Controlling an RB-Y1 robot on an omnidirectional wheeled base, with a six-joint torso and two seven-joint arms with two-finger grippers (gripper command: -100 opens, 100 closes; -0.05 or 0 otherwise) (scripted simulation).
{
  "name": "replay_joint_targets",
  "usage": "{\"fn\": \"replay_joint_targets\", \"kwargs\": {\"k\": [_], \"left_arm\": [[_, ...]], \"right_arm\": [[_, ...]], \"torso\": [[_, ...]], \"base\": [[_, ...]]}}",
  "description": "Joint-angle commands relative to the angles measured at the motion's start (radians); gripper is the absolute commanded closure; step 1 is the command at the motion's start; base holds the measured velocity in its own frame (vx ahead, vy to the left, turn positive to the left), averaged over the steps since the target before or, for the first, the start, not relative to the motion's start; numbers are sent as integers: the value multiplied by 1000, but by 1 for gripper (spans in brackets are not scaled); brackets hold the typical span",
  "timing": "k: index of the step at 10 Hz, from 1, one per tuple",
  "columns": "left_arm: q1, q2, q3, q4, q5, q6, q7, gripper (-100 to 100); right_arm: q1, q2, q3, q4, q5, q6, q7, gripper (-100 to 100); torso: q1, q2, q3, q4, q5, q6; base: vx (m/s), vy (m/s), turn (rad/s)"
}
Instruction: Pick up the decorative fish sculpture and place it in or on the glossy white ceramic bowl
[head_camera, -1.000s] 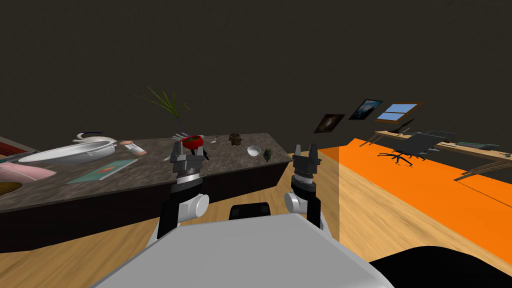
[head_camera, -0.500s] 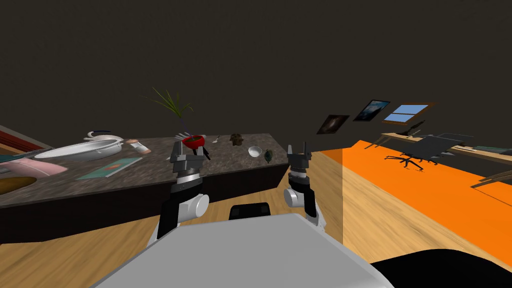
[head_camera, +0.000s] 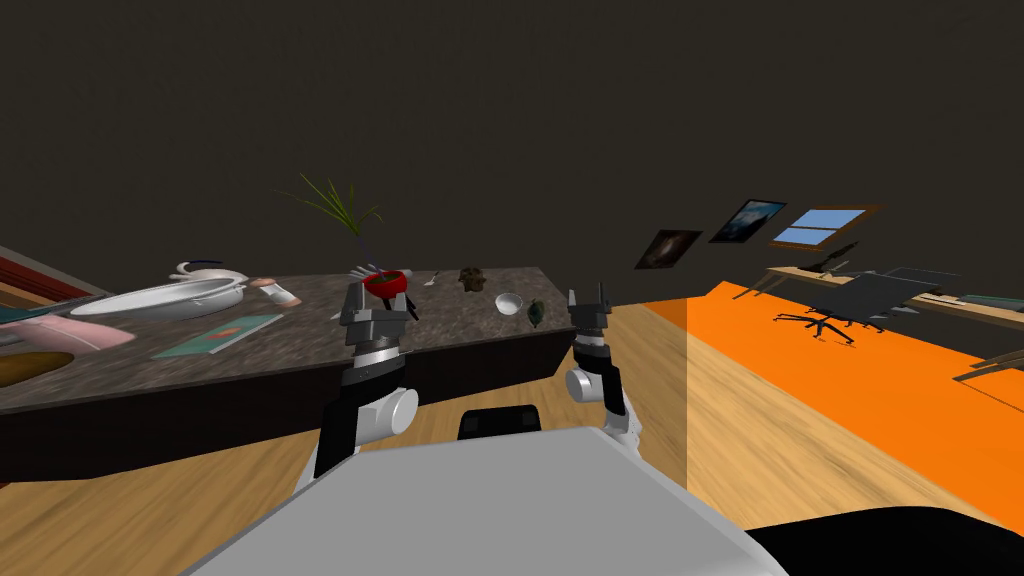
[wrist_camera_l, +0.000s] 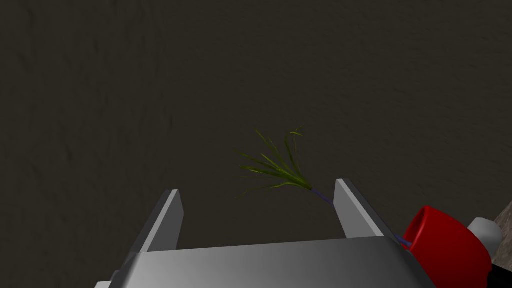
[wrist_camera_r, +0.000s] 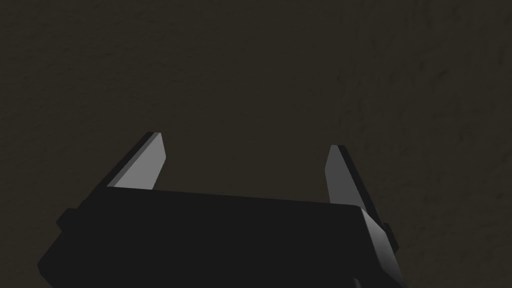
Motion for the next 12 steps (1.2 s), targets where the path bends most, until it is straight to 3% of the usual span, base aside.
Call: {"fn": "replay_joint_targets", "kwargs": {"k": [1,3,4,5,6,7,8,9,10,11,12], "left_arm": [[0,0,0,0,0,0,0,0],[0,0,0,0,0,0,0,0],[0,0,0,0,0,0,0,0],[0,0,0,0,0,0,0,0],[0,0,0,0,0,0,0,0],[0,0,0,0,0,0,0,0],[0,0,0,0,0,0,0,0],[0,0,0,0,0,0,0,0],[0,0,0,0,0,0,0,0],[0,0,0,0,0,0,0,0],[0,0,0,0,0,0,0,0]], "right_arm": [[-17,-7,-5,22,-13,10,-28,-100],[-83,-25,-17,89,-66,57,-95,-100],[-83,-25,-17,96,-66,57,-115,-100],[-118,-34,-23,133,-94,82,-151,-100],[-118,-34,-23,135,-94,82,-161,-100],[-154,-43,-29,176,-123,109,-198,-100],[-154,-43,-29,176,-123,109,-209,-100],[-192,-52,-35,217,-154,136,-244,-100],[-192,-52,-35,217,-154,136,-258,-100],[-230,-59,-40,260,-185,165,-294,-100],[-230,-59,-40,260,-185,165,-309,-100]], "torso": [[0,0,0,0,0,0],[0,0,0,0,0,0],[-1,0,0,0,0,0],[-1,1,0,0,0,0],[0,0,0,0,0,0],[0,0,0,0,0,0],[0,1,0,0,0,0],[1,1,1,0,0,0],[1,1,1,0,0,0],[1,1,1,0,0,0],[1,1,1,0,0,0]], "base": [[9,-30,10],[8,-43,12],[5,-43,8],[14,-38,5],[7,-27,9],[0,-31,5],[-2,-24,9],[-4,-26,5],[-3,-23,6],[-4,-26,7],[-3,-20,5]]}}
